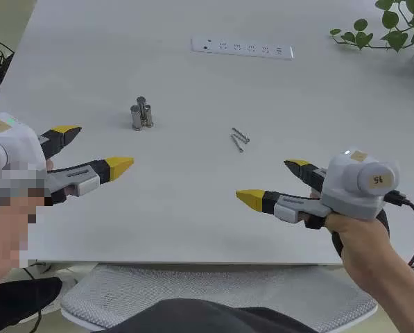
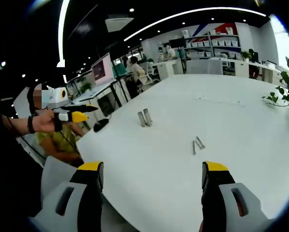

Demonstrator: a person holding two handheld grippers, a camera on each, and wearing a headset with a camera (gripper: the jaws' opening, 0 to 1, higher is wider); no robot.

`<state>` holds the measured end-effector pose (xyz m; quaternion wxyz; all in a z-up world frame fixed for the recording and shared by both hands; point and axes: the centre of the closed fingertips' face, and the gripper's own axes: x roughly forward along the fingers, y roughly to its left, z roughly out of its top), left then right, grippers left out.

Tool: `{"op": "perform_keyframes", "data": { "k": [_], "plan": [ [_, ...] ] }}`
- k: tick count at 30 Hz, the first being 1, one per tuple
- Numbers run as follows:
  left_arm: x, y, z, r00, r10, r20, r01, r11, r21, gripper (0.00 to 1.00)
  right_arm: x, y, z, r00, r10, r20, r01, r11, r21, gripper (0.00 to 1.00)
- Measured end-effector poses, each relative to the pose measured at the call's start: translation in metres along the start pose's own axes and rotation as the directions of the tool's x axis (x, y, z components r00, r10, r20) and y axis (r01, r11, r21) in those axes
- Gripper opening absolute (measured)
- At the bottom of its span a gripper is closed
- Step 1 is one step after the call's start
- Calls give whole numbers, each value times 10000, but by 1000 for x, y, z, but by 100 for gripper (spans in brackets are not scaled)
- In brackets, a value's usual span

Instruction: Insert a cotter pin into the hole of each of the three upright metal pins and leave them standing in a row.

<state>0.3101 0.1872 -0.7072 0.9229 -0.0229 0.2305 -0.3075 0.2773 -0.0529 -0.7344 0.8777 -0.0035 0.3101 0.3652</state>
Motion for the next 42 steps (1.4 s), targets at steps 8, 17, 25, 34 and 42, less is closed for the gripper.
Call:
{"op": "perform_keyframes", "data": {
  "k": [8, 17, 25, 34, 42],
  "plan": [
    [0, 3, -4, 10000, -26, 42, 26, 9999, -165, 69, 2, -9, -6, 9999, -116, -59, 116, 9999, 26, 82],
    [3, 6, -11, 9988, 492, -52, -493, 9984, -267, 69, 6, -12, -10, 9995, 302, -122, -300, 9994, 185, 81],
    [4, 0, -9, 9985, 547, -29, -548, 9978, -385, 69, 1, -19, -7, 9995, 317, -87, -315, 9993, 223, 81],
    [8, 3, -6, 9983, 584, 9, -583, 9973, -441, 68, -3, -15, -9, 9994, 317, -150, -313, 9991, 277, 80],
    [10, 7, -1, 9983, 579, 102, -574, 9974, -427, 68, -4, -13, -3, 9996, 279, -64, -278, 9994, 216, 80]
  ]
}}
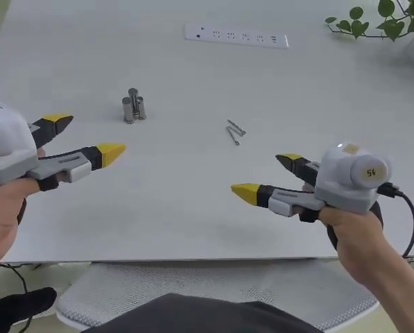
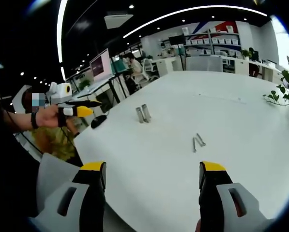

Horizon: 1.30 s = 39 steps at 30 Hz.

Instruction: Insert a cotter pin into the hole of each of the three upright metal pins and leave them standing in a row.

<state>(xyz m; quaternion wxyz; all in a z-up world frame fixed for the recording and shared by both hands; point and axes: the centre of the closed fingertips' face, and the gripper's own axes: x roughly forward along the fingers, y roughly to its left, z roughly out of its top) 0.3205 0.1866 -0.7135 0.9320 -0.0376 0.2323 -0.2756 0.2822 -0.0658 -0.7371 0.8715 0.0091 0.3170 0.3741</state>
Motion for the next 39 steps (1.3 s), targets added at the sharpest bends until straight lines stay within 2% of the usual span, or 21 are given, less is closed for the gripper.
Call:
{"op": "perform_keyframes", "data": {
  "k": [12, 22, 24, 28, 39],
  "plan": [
    [-2, 2, -1, 10000, -72, -51, 73, 10000, 46, 68, 2, 3, 3, 10000, -17, 41, 17, 10000, -40, 80],
    [5, 5, -3, 9997, -186, -147, 188, 9998, 103, 67, 0, 1, 3, 9999, -116, 42, 116, 9999, -20, 80],
    [6, 6, -4, 9997, -196, -149, 197, 9998, 86, 67, -2, 1, 4, 9998, -161, 70, 161, 9999, -5, 79],
    [10, 11, -5, 9997, -224, 58, 226, 9991, -357, 67, -3, 1, 2, 9998, -198, 91, 197, 9998, 84, 79],
    [25, 24, -15, 9998, -135, -147, 129, 9991, -396, 65, -4, 1, 1, 9996, -270, 26, 269, 9994, 197, 79]
  ]
}}
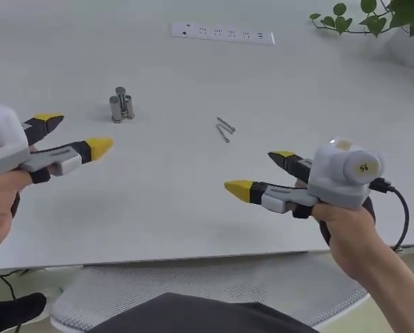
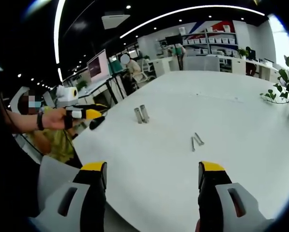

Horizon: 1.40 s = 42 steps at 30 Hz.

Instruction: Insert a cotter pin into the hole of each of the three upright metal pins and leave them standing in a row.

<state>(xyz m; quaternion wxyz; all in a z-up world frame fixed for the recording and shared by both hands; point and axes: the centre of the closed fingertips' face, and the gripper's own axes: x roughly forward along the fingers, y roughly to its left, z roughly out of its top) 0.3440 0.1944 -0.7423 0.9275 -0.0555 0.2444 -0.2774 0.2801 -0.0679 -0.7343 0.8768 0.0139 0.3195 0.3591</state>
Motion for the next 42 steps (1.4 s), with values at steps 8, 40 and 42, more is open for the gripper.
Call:
{"op": "perform_keyframes", "data": {
  "k": [8, 40, 42],
  "plan": [
    [13, 10, -2, 10000, 46, -48, -47, 10000, -72, 63, 2, -2, 0, 10000, 7, 2, -7, 10000, 40, 78],
    [67, 41, -20, 9983, 195, -542, -220, 9987, -455, 52, -1, 0, -15, 9999, 21, -128, -17, 9993, 373, 76],
    [72, 42, -20, 9984, 212, -526, -238, 9985, -490, 51, -1, -1, -16, 9999, -6, -126, 12, 9991, 415, 75]
  ]
}}
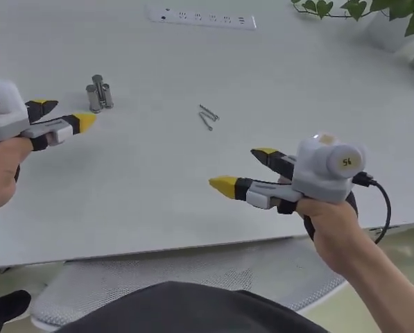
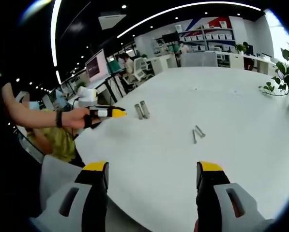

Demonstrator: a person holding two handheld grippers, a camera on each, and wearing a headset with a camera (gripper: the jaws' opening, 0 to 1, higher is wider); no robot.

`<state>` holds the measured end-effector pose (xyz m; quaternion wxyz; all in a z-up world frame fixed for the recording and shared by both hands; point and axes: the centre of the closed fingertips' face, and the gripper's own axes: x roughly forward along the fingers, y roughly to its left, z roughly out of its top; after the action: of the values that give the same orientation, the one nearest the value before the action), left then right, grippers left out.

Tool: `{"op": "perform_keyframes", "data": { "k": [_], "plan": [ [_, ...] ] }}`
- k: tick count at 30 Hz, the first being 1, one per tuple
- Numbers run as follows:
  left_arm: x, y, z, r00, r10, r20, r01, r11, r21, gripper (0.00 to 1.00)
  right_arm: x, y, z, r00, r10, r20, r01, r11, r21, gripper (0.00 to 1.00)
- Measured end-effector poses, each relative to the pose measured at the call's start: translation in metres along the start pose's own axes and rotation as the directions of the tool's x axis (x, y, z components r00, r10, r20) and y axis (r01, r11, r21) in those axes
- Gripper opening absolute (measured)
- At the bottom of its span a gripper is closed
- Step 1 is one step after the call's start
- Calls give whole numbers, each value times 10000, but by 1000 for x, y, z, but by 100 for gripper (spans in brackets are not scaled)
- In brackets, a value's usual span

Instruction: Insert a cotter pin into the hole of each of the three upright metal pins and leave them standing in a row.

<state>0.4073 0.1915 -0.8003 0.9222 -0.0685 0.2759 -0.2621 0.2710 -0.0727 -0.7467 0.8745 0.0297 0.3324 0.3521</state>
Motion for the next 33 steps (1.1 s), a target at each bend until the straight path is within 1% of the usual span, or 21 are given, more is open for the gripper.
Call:
{"op": "perform_keyframes", "data": {
  "k": [4, 8, 15, 26, 33],
  "plan": [
    [6, 2, 2, 10000, 16, 62, -16, 10000, -44, 48, -1, 0, -2, 10000, -26, 14, 26, 10000, 76, 75],
    [13, 4, 3, 10000, 67, 40, -67, 10000, 54, 45, -2, -1, -4, 10000, -30, -31, 30, 9999, 104, 75],
    [23, 9, 9, 9997, 143, 202, -148, 9997, 207, 37, -1, -2, -6, 10000, -23, -75, 24, 9999, 120, 74],
    [40, 12, 10, 10000, 52, 33, -53, 9988, 478, 31, -1, -2, -7, 10000, 9, -64, -8, 9998, 178, 71],
    [51, 9, 5, 9999, -10, -137, 19, 9981, 609, 27, -2, -3, -9, 9999, 11, -134, -8, 9998, 216, 71]
  ]
}}
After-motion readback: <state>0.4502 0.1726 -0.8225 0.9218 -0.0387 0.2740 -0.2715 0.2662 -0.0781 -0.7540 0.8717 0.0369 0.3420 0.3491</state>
